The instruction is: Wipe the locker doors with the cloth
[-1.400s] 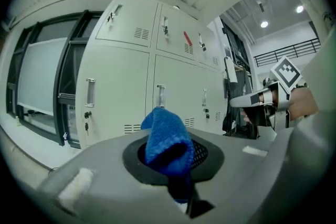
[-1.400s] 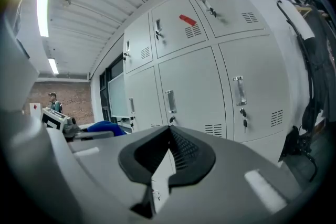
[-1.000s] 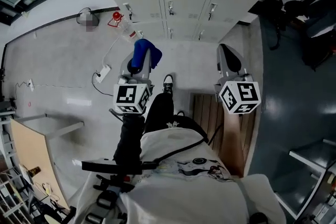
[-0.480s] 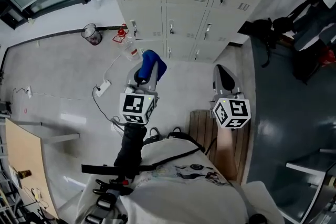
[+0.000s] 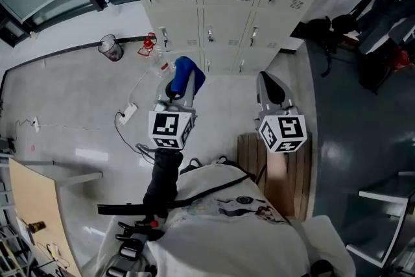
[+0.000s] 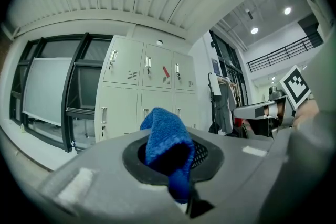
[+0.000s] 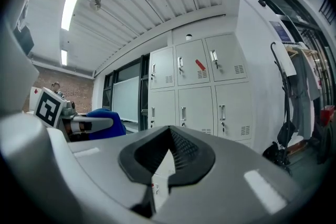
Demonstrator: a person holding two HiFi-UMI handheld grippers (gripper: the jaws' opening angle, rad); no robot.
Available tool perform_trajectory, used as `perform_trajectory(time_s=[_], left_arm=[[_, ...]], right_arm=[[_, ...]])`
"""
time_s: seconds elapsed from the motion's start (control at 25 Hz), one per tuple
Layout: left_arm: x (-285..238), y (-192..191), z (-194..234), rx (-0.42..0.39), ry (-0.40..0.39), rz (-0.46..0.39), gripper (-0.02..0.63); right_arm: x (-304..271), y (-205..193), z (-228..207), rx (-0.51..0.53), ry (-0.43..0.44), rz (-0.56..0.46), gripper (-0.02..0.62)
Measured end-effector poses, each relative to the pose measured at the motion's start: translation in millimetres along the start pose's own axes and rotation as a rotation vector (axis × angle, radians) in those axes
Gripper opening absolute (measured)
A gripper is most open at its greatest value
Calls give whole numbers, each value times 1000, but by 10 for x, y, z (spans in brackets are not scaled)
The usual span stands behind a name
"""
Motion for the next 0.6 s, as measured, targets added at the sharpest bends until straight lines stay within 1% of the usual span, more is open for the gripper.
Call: perform_trajectory(time_s=[0.6], left_arm=[[-62, -66, 60, 0, -32, -6, 34]], right_arm=[[16, -3, 86, 16, -17, -11, -2]])
Point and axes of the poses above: the fingertips, and each gripper's own axes: x backward along the fingers, z to its left, y out of its top, the point moved 8 cm from there along x, backward along the fingers, and after that the axes turned 13 degrees about -x, right-handed, at the moved point
